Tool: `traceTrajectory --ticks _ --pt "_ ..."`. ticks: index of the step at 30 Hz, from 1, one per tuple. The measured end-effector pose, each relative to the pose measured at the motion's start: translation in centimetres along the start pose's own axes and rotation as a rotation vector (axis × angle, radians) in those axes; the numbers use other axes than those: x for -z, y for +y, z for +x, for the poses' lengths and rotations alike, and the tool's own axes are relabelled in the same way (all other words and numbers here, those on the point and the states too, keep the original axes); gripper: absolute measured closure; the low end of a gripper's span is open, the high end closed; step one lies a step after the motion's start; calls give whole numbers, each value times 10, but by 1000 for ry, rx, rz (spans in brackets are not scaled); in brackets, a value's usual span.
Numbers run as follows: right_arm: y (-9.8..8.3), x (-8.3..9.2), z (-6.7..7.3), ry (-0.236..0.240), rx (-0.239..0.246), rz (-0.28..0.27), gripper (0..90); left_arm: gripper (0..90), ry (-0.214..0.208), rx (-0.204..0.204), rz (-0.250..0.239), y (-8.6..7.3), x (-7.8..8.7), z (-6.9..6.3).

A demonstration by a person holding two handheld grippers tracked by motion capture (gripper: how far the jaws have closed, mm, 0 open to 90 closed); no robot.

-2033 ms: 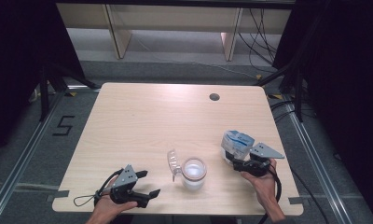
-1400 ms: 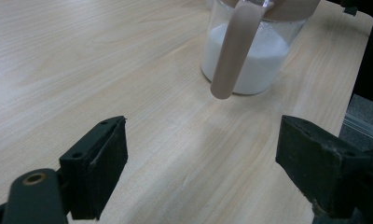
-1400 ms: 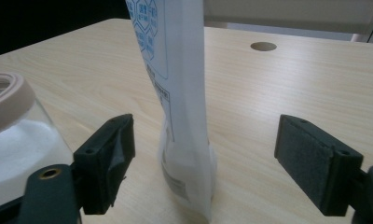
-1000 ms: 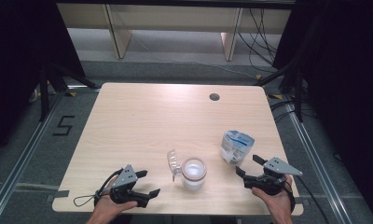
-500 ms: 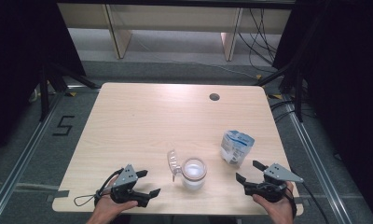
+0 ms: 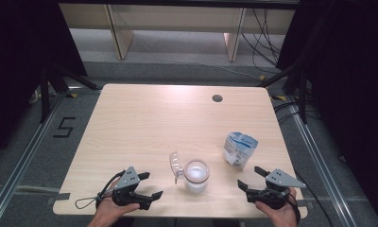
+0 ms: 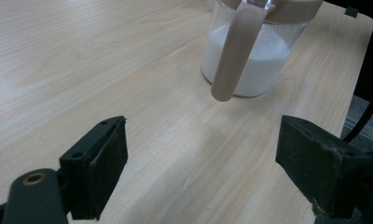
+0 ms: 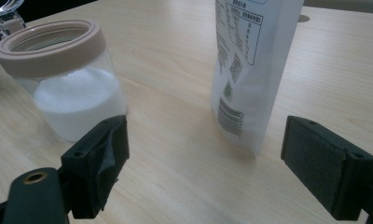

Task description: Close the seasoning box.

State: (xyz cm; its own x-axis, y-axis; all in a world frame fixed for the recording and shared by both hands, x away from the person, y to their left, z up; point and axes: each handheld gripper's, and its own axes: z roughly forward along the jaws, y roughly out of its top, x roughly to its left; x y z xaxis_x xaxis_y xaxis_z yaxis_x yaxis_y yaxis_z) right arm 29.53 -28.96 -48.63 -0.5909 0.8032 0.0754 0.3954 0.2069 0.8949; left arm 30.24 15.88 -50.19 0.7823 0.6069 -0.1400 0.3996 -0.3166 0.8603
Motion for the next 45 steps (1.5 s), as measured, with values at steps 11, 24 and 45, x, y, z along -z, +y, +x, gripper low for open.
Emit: traceTrajectory --ticks 11,24,45 --pt "-1 0 4 5 -20 1 168 354 -8 33 -71 9 6 -4" --pt "0 0 5 17 18 -9 188 827 -10 59 -160 31 10 -10" --pt "0 0 6 16 15 12 195 895 -48 11 -162 54 0 -21"
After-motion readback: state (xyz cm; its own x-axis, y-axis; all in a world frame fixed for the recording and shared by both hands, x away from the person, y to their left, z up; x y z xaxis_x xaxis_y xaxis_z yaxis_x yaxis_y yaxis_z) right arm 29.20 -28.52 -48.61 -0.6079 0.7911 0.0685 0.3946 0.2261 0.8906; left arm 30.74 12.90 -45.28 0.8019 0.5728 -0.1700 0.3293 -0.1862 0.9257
